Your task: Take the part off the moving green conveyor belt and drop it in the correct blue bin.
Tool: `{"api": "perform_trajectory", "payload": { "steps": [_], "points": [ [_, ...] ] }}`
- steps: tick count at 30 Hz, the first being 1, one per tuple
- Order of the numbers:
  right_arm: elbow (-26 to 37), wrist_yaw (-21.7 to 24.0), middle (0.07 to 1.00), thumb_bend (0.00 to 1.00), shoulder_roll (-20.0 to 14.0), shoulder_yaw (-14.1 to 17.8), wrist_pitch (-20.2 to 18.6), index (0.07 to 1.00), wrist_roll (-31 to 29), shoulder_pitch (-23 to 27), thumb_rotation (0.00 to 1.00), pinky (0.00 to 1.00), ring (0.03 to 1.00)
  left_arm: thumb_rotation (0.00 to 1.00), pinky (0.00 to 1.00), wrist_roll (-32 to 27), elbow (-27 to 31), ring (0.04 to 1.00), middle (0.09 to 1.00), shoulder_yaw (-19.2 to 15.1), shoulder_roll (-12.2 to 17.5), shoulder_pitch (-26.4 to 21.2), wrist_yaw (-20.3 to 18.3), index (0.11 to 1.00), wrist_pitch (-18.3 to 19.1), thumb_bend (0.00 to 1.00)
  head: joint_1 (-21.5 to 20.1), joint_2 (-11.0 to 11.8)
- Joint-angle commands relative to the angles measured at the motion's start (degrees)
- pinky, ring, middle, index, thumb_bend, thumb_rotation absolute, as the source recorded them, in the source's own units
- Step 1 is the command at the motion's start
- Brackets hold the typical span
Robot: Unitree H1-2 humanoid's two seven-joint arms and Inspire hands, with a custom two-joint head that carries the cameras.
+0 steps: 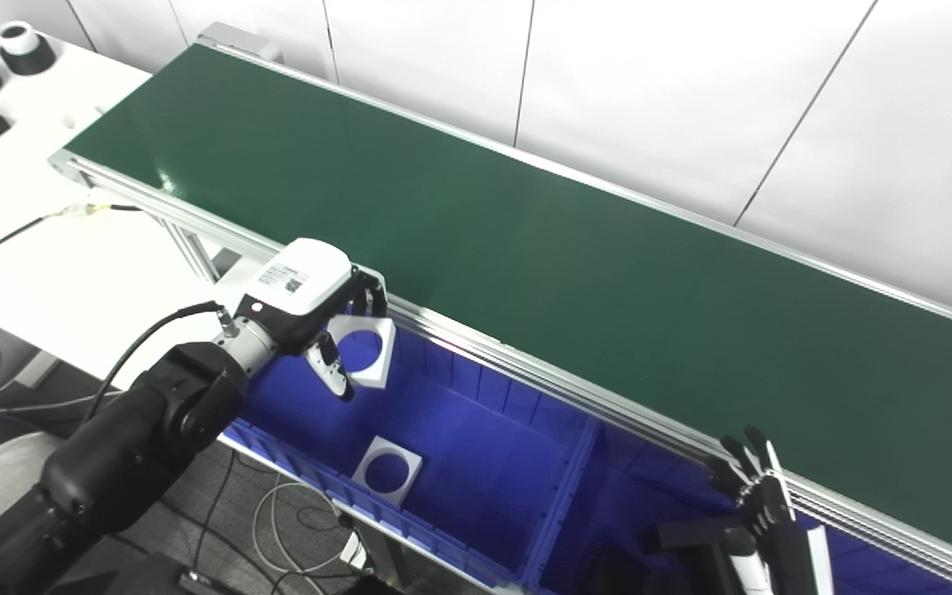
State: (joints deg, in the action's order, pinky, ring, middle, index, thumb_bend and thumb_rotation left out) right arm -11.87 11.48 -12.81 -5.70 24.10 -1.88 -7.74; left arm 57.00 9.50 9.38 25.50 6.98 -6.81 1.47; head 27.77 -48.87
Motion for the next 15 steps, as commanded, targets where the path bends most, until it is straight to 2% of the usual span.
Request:
{"api": "perform_trajectory", "payload": {
  "steps": [1, 7, 11, 15],
  "points": [
    [1.17, 0.47, 0.902, 0.78, 0.41, 0.56, 2.82, 0.973, -0.23, 1.05, 0.86, 0.79, 0.817, 0.0, 0.34, 0.98, -1.41, 0.399, 0.453, 0.44, 2.08, -1.09, 2.37, 0.502, -1.7, 0.52, -0.22, -0.03],
    [1.52, 0.4, 0.895, 0.76, 1.0, 0.84, 2.82, 0.965, -0.03, 1.25, 0.85, 0.78, 0.806, 0.0, 0.33, 1.25, -6.5, 0.387, 0.437, 2.06, 2.89, -2.25, 5.72, 0.51, -4.09, 0.52, -0.57, -0.01],
    [1.36, 0.96, 0.899, 0.76, 1.18, 0.98, 2.82, 0.965, -0.54, 1.34, 0.85, 0.78, 0.809, 0.0, 0.34, 1.03, -6.33, 0.373, 0.425, 2.76, 3.09, -2.18, 3.46, 0.513, -3.21, 0.52, -0.67, 0.24],
    [1.2, 1.23, 0.898, 0.78, 1.37, 1.23, 2.83, 0.966, -0.49, 1.26, 0.86, 0.78, 0.806, 0.0, 0.32, 0.93, -6.88, 0.354, 0.419, 3.08, 3.37, -2.43, 4.16, 0.513, -3.56, 0.52, -1.03, 0.4]
  ]
}}
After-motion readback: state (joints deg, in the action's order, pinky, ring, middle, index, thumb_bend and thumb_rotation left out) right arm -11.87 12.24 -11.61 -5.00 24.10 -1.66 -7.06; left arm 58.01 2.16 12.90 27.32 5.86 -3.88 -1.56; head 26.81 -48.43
